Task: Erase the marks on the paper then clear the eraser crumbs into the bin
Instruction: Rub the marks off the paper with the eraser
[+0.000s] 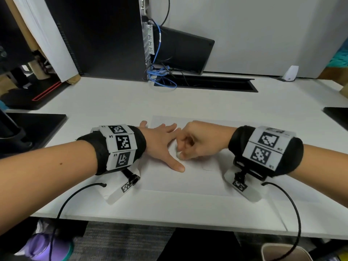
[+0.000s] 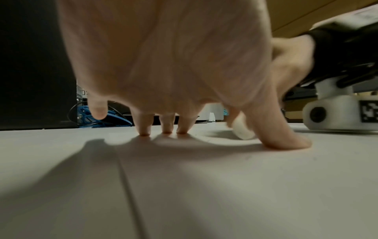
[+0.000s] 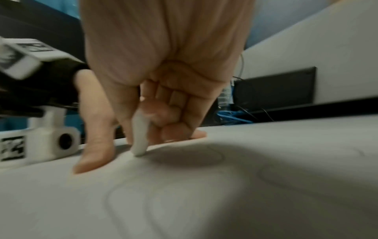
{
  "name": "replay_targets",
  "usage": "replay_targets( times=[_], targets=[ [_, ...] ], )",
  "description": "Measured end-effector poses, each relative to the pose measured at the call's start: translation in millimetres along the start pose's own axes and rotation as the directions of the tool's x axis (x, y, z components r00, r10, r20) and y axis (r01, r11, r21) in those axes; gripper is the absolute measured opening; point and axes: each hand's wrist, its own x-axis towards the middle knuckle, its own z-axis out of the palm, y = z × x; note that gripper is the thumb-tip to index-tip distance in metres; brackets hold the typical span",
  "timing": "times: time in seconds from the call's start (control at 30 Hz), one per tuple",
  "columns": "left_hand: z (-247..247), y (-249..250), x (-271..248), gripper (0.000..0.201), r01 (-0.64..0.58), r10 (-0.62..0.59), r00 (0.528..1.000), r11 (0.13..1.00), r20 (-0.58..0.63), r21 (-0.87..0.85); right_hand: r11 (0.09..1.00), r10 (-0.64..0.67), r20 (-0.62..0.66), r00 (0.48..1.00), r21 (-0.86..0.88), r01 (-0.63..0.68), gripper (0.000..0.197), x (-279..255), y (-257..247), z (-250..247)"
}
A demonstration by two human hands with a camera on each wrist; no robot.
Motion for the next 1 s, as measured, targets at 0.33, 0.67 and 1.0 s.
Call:
replay_targets(
  times=[0.33,0.67,1.0],
  targets=[
    [-3,3,-4,0.114,0.036,-0.036,0.999,0.999,0.016,0.036,0.997,0.042,-0.114,0.993,-0.066,-0.05,0.013,-4,10,-5],
    [-9,10,-5,0.112,0.026,-0.024,0.999,0.998,-0.029,0.065,0.992,0.121,0.015,0.993,0.04,-0.122,0.016,-14,20,-14],
    [-4,26,3,0.11,0.008,-0.012,0.998,0.998,0.067,0.061,0.978,0.043,0.214,0.976,0.192,-0.086,0.015,-24,22,-9]
  ],
)
